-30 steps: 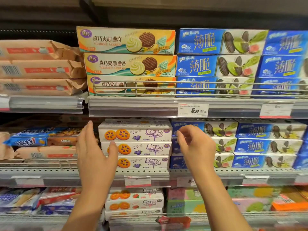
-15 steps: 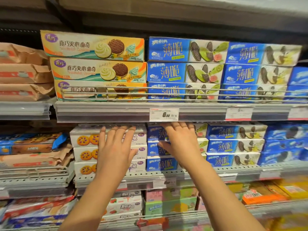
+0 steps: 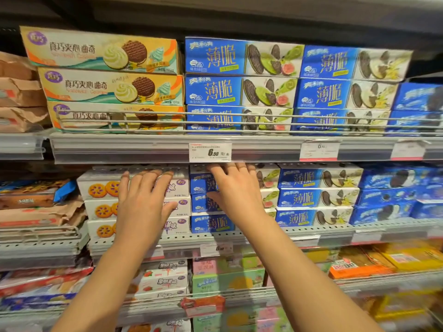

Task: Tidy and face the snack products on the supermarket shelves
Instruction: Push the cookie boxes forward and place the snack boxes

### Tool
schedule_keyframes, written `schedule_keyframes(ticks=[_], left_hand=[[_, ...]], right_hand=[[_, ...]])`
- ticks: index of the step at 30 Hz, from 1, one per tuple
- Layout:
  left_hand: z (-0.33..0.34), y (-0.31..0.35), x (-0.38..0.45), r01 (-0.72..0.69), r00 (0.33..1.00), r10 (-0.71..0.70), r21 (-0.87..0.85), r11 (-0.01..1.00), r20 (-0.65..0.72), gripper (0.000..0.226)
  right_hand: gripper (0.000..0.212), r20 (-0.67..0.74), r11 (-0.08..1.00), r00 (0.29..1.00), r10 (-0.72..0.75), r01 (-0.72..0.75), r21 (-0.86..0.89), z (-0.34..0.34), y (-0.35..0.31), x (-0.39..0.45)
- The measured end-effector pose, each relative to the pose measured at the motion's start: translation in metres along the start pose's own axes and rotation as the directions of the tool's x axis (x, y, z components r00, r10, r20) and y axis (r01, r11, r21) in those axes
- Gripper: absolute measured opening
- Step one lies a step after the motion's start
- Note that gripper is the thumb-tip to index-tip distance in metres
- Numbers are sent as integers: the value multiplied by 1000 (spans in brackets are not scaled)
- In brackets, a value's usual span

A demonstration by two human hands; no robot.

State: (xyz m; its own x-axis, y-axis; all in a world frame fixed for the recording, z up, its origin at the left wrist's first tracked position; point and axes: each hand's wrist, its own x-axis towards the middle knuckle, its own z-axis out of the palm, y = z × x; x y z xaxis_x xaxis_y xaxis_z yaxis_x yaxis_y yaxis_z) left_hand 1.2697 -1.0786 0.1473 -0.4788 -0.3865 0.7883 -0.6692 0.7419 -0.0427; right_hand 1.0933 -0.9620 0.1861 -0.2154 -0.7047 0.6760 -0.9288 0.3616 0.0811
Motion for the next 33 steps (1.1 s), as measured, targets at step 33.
schedule_keyframes(ticks=[33], left_hand=[[31,145,56,-168,976,157,68,983,152,84]], right_hand=[[86,157,969,977,144,-107,-223,-23,180,-41]])
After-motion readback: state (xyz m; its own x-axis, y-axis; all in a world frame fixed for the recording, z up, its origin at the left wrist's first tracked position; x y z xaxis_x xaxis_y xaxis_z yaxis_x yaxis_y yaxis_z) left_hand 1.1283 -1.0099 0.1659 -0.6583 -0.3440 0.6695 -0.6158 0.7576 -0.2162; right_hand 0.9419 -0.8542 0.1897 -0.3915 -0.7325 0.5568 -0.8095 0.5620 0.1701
